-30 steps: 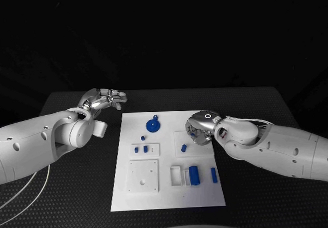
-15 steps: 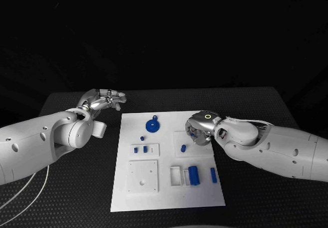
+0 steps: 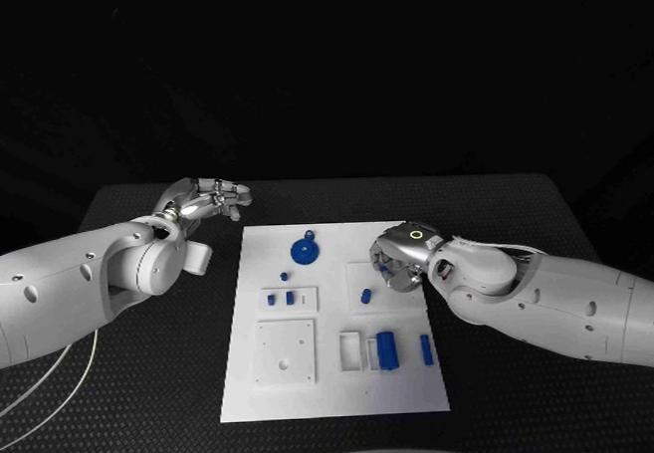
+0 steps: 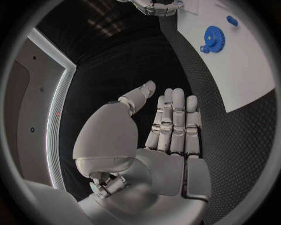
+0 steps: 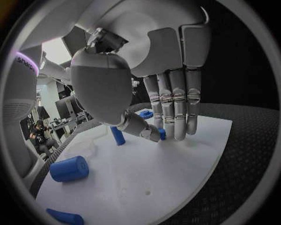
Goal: Assemble the parts on the task board
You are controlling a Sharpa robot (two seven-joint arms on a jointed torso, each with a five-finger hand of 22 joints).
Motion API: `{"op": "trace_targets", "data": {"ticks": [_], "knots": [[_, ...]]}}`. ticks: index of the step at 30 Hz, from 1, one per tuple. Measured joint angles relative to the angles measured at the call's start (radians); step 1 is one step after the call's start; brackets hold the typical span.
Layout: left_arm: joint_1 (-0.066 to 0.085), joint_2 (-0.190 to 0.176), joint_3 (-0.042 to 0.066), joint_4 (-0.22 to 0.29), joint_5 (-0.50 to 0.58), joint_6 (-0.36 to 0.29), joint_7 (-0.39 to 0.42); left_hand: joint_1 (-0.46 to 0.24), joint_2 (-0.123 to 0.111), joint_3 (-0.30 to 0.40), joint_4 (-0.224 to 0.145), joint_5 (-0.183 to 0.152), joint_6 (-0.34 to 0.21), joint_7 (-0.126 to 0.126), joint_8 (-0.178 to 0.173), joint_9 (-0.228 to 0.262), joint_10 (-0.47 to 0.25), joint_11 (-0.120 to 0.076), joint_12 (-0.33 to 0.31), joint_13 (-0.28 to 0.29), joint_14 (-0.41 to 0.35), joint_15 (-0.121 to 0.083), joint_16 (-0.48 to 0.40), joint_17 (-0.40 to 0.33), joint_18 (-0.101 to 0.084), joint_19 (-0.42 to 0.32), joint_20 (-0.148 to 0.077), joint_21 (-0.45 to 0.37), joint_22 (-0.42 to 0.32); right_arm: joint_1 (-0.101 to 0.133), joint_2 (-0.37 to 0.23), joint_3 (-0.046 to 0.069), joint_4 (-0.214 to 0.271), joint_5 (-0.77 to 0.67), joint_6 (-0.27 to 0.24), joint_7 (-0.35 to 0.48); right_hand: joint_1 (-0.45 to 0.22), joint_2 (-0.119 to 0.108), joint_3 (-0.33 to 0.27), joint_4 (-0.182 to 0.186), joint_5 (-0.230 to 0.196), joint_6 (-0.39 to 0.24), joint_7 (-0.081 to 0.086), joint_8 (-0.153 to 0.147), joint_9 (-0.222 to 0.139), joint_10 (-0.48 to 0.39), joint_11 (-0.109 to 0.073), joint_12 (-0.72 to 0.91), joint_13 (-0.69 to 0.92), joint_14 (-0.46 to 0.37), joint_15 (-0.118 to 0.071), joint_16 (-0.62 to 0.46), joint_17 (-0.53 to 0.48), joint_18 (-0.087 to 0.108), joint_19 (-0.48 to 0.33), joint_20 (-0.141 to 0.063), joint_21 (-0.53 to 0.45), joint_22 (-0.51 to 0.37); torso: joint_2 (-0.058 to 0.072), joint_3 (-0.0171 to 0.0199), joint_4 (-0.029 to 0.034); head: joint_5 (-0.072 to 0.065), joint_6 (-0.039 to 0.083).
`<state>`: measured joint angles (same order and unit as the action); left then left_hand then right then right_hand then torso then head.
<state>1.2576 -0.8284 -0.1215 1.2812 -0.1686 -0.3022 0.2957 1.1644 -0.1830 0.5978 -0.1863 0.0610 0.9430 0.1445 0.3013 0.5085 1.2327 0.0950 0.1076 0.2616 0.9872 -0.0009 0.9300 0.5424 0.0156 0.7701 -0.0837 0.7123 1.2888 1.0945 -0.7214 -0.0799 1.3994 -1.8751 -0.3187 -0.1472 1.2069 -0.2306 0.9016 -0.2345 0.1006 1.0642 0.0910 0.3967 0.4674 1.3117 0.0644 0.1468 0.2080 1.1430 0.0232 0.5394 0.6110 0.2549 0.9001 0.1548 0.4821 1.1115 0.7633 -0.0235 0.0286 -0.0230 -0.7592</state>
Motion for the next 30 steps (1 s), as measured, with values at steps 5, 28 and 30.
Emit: {"op": "trace_targets", "data": {"ticks": [5,28,30], "knots": [[0.000,0.000,0.000,-0.002,0.002,0.000,0.000,0.000,0.000,0.000,0.000,0.000,0.000,0.000,0.000,0.000,0.000,0.000,0.000,-0.001,0.000,0.000,0.000,0.000,0.000,0.000,0.000,0.000,0.000,-0.001,-0.008,0.000,0.010,0.000,-0.005,-0.007,0.000,0.000,0.002,0.002,0.000,0.003,-0.003,0.001,0.002,0.004,-0.004,0.003,0.005,0.003,-0.003,0.000,0.004,0.000,0.003,-0.004,0.004,0.000,0.000,-0.0001,0.0000,0.001,0.001],[0.000,0.001,0.000,-0.010,0.010,0.002,-0.001,0.000,0.000,0.000,0.000,0.000,-0.006,0.001,0.000,0.001,0.000,0.000,0.000,-0.001,0.000,0.000,0.000,0.001,0.000,0.000,0.000,0.000,0.001,0.014,-0.045,0.023,0.060,0.024,0.007,-0.010,0.004,-0.004,0.005,0.005,0.008,0.011,-0.004,0.003,0.009,0.011,-0.004,0.002,0.015,0.007,0.000,0.001,0.015,0.000,0.003,-0.003,0.008,0.002,0.000,0.0003,-0.0012,0.004,-0.001],[0.000,0.001,0.000,-0.010,0.011,0.002,-0.002,0.000,0.000,0.000,0.000,0.000,-0.007,0.000,0.000,0.001,0.000,0.000,0.000,-0.001,0.000,0.000,0.000,0.001,0.000,0.000,0.000,0.000,0.002,0.015,-0.046,0.023,0.062,0.029,0.008,-0.009,0.000,-0.008,0.005,0.005,0.010,0.011,-0.004,0.003,0.009,0.011,-0.004,0.002,0.018,0.010,-0.003,0.001,0.015,0.000,0.003,-0.003,0.008,0.002,0.000,0.0002,-0.0016,0.003,-0.001]]}}
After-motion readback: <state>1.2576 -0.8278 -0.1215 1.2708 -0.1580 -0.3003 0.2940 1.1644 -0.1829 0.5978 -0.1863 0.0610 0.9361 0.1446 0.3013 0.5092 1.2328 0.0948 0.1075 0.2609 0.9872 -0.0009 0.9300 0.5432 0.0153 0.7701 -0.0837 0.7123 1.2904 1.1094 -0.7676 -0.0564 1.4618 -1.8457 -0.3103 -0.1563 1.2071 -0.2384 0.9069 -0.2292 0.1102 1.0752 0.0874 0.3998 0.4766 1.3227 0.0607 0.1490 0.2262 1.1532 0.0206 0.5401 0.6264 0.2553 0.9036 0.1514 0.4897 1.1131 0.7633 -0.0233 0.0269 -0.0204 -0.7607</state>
